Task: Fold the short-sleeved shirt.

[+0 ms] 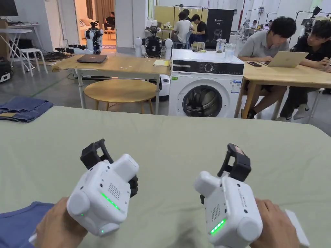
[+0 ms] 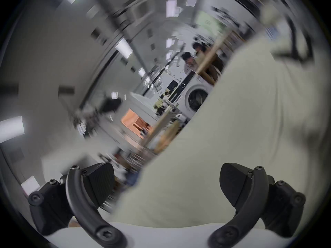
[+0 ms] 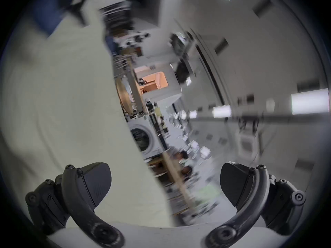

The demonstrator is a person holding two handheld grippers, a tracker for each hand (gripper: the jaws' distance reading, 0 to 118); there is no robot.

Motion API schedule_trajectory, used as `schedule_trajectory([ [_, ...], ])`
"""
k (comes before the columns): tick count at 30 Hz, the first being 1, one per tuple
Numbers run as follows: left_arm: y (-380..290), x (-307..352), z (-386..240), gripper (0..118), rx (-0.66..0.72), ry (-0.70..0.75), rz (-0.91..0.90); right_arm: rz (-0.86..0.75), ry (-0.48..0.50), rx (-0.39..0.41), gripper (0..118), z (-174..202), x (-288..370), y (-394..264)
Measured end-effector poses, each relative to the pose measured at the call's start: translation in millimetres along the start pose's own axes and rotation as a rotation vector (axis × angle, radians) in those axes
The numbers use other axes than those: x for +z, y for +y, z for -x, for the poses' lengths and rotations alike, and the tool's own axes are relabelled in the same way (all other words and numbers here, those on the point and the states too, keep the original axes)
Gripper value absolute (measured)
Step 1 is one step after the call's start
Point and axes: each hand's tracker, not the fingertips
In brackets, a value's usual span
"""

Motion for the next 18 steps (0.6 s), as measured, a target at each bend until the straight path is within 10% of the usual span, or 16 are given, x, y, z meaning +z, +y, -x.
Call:
schedule_trajectory([
  [7,-28,6,31,116,0.766,-0.052,-0.192,0.241,0.104,-0.820,118,-33,-9,-20],
  [13,-29,10,26,116,0.839,-0.014,-0.212,0.233,0.105,-1.064,118,-37,2,-35],
  [18,-23,12,22,116,0.757,0.029,-0.117,0.233,0.098,-1.058,118,-36,7,-33],
])
